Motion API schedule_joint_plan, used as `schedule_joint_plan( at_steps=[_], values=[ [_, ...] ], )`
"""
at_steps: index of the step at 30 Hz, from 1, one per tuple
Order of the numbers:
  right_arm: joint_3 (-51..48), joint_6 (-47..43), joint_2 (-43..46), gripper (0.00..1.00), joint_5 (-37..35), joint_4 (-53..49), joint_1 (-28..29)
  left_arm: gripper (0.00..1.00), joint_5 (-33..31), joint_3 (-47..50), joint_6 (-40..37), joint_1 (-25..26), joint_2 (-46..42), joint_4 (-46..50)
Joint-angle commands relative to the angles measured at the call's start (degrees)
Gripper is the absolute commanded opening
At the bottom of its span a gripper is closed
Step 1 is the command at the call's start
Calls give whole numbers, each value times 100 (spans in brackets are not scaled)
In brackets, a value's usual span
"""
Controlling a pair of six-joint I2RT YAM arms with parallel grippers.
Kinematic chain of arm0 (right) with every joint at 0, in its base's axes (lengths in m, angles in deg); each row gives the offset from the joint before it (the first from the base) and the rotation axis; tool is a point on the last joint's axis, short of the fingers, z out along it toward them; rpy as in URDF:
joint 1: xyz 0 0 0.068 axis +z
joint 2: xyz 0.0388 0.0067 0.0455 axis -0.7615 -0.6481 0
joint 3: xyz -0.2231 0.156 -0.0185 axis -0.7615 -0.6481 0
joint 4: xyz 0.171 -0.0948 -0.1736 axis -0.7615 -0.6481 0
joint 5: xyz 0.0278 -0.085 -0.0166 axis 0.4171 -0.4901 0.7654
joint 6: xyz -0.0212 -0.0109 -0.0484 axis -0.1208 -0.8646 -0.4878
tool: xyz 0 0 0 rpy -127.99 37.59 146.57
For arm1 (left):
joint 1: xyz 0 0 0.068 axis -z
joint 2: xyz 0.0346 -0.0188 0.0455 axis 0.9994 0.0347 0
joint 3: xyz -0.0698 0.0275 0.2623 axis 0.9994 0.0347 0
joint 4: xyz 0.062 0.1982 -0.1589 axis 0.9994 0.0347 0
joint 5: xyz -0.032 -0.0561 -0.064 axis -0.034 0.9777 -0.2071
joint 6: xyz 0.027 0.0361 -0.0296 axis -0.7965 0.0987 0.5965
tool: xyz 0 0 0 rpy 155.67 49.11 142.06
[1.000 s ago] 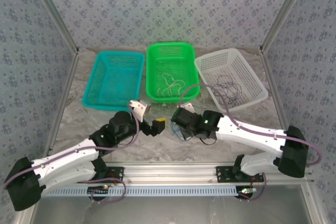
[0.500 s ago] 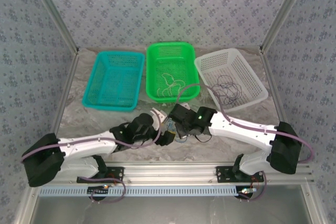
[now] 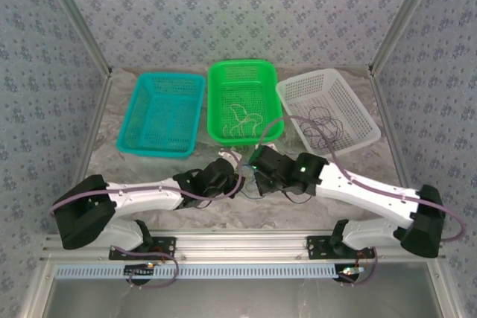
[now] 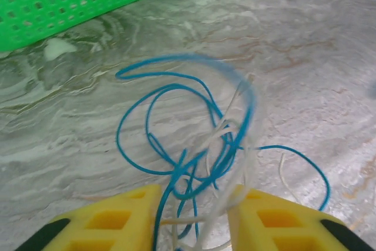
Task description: Untangle the cables
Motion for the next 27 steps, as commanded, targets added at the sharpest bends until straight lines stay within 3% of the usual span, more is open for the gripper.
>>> schedule_joint_plan(
  at_steps=[1,13,19,23,27],
  values=[
    [-284,169,465,0,-115,-791,-81,31,-469,64,208,-69,-135,312],
    [-687,170,1824,0,-426,-408,-306,34,-376,124,374,-118,-187,489],
    [-406,-41,1594,0,-1021,-690,-180,53,-351,174,182,-109,-708,131],
    [-341,-41,1531,0,-1273,-721,-175,72,-314,295,36,-109,-1304,-184],
    [-248,-41,1475,0,-1487,-787,-191,82,-232,499,-81,-109,-1883,-413]
  ],
)
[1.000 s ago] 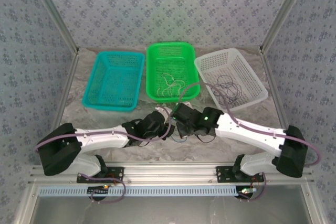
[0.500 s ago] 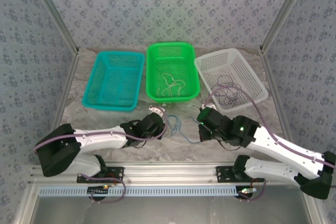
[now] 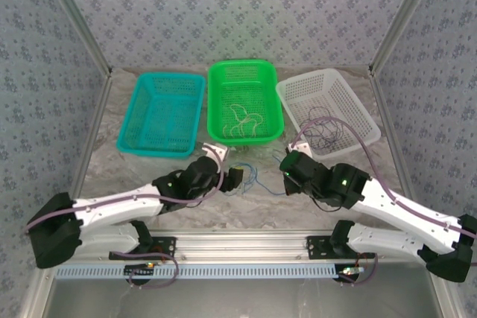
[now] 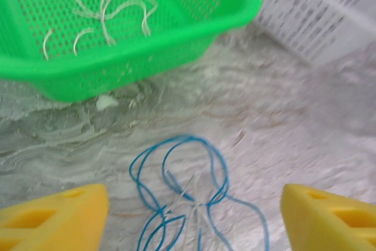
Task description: Untangle the cables
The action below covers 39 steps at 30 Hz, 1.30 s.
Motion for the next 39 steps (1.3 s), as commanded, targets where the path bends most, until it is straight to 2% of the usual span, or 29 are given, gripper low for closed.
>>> schedule_joint_plan(
  at_steps=[1,6,11,16,20,28,35,37,39],
  values=[
    [232,-289,-36,0,-422,-156,6,85,126,181,-209,0,-434,-340],
    [349,-449,-250,0,-454,-129,-4,93,431,177,-507,0,-724,-240],
    [355,-510,-498,0,-411,-84,-5,97,681,230,-993,0,-1025,-331],
    [394,-664,-795,0,-117,153,4,96,1254,145,-1491,-7,-1067,-279],
    [444,-684,-884,0,-114,271,22,96,1428,113,-1467,-9,-906,-362],
    [353,-764,-630,0,-221,770,102,94,1576,179,-912,-19,-416,-1067],
    [388,-883,-678,0,-510,893,370,87,1642,-186,-797,-44,142,-1188],
    [378,-902,-655,0,-519,934,417,82,1651,-230,-777,-60,241,-1227],
    [353,-902,-635,0,-577,959,465,72,1647,-236,-720,-87,295,-1281]
  ],
)
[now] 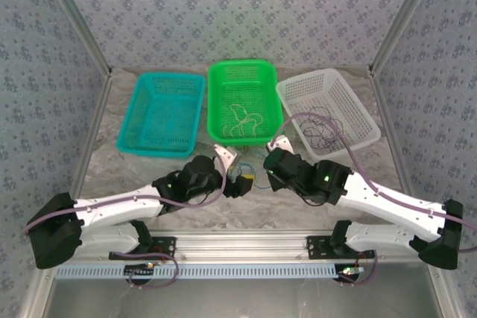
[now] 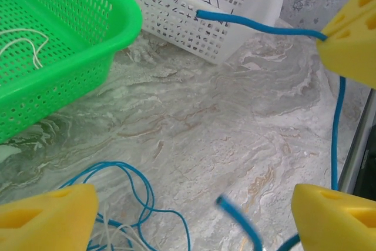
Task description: Untangle the cables
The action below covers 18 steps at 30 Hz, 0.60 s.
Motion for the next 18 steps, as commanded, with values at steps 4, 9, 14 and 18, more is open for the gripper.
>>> schedule_joint_plan(
  at_steps=[4,9,14,18],
  values=[
    [18,-87,170,0,-314,179,139,35,71,-213,201,-114,23,-436],
    [-233,297,494,0,-752,321,160,7,39,-161,379,-141,-35,-575],
    [-986,1378,1319,0,-1259,1050,95,0,-117,15,708,-189,-100,-901],
    [-2010,1952,2102,0,-1291,2633,-60,0,-65,112,978,-198,-37,-1275]
  ],
)
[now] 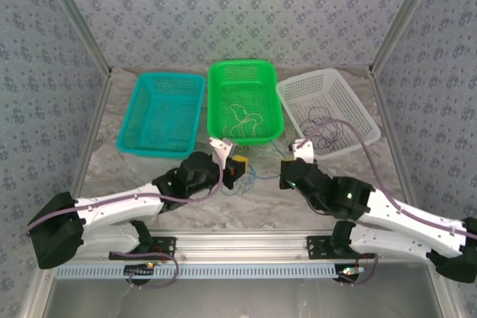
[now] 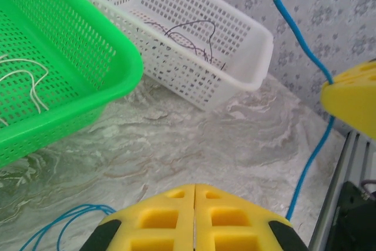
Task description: Untangle the cables
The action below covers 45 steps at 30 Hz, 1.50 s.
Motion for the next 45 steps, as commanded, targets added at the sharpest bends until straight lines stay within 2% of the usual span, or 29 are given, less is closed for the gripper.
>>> schedule_joint_plan(
  at_steps=[1,4,8,14,24,27,29,31,33,39,43,45],
  values=[
    [-684,851,518,0,-428,1474,-137,0,25,104,345,-38,-33,-512],
    [-1280,1138,999,0,-507,2391,-286,0,83,124,608,-39,70,-584],
    [-1929,1516,1475,0,-162,3546,-688,0,66,328,936,-21,170,-857],
    [-2472,2167,1432,0,430,4961,-1404,0,18,325,1095,127,331,-741],
    [-2383,2627,1020,0,758,5537,-1700,0,-483,370,1340,296,395,-699],
    [-2086,2627,859,0,896,4828,-1689,0,-980,374,1304,296,146,-456],
    [-1800,2529,764,9,948,4196,-1655,0,-1411,393,1220,279,-193,-162],
    [-1454,2426,626,36,1040,3441,-1653,0,-1918,353,1045,199,-725,335],
    [-1192,2229,531,53,1164,2923,-1651,0,-2267,253,849,5,-1303,898],
    [-1101,1961,571,71,1419,2447,-1637,0,-2483,-117,127,-1159,-2975,2249],
    [-1092,1916,521,73,1535,2152,-1634,0,-2536,-344,47,-1988,-3403,3077],
    [-1065,1874,471,73,1579,1977,-1621,0,-2344,-296,143,-2441,-3411,3243]
  ],
)
